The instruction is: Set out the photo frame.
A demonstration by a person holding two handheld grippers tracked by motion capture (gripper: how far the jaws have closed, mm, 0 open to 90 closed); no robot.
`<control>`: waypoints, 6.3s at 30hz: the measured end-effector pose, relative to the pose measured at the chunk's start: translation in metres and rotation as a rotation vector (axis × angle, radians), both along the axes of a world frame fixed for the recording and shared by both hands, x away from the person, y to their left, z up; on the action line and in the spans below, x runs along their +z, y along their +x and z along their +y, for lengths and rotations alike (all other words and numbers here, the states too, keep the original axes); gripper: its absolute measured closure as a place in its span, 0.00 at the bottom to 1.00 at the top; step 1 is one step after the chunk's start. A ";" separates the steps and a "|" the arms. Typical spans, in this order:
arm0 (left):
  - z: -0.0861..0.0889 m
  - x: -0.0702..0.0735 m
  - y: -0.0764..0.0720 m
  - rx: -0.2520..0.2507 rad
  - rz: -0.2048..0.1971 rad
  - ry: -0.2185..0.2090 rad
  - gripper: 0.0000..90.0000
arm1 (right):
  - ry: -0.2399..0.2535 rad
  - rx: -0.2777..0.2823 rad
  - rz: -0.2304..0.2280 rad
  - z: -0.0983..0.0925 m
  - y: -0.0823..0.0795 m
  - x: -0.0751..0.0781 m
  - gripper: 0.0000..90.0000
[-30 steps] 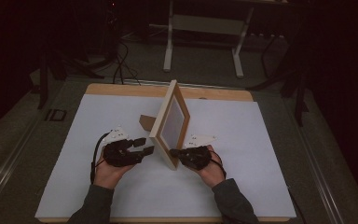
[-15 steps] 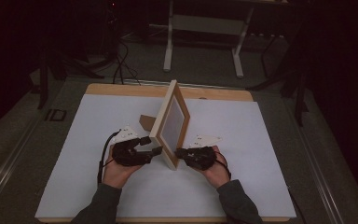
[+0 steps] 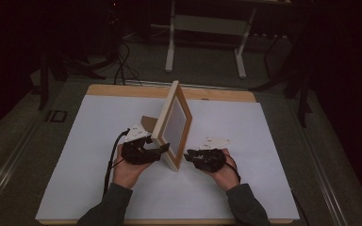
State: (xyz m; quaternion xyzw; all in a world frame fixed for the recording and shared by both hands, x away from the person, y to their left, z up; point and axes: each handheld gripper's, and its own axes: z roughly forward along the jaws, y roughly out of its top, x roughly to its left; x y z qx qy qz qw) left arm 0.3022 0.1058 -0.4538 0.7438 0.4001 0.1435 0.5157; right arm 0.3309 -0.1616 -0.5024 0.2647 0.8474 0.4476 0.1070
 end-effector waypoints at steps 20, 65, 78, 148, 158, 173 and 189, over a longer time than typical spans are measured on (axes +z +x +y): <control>-0.014 0.003 0.007 0.056 -0.016 -0.027 0.60 | 0.004 -0.013 0.010 -0.007 0.000 -0.003 0.79; 0.017 0.007 0.033 0.023 0.067 -0.082 0.83 | -0.003 -0.019 -0.030 -0.004 0.001 0.002 0.79; 0.016 0.007 0.039 -0.053 0.055 -0.084 0.83 | -0.001 -0.043 -0.061 -0.006 0.005 0.009 0.78; 0.034 0.001 0.056 -0.322 0.050 -0.157 0.84 | 0.052 -0.332 -0.078 -0.051 0.049 0.040 0.61; 0.033 0.001 0.057 -0.352 0.043 -0.156 0.84 | 0.045 -0.378 -0.102 -0.052 0.056 0.049 0.60; 0.030 0.000 0.058 -0.373 0.017 -0.136 0.85 | 0.041 -0.364 -0.072 -0.068 0.070 0.048 0.53; 0.028 0.007 0.031 -0.124 -0.079 -0.020 0.65 | 0.073 -0.252 -0.055 -0.068 0.080 0.052 0.51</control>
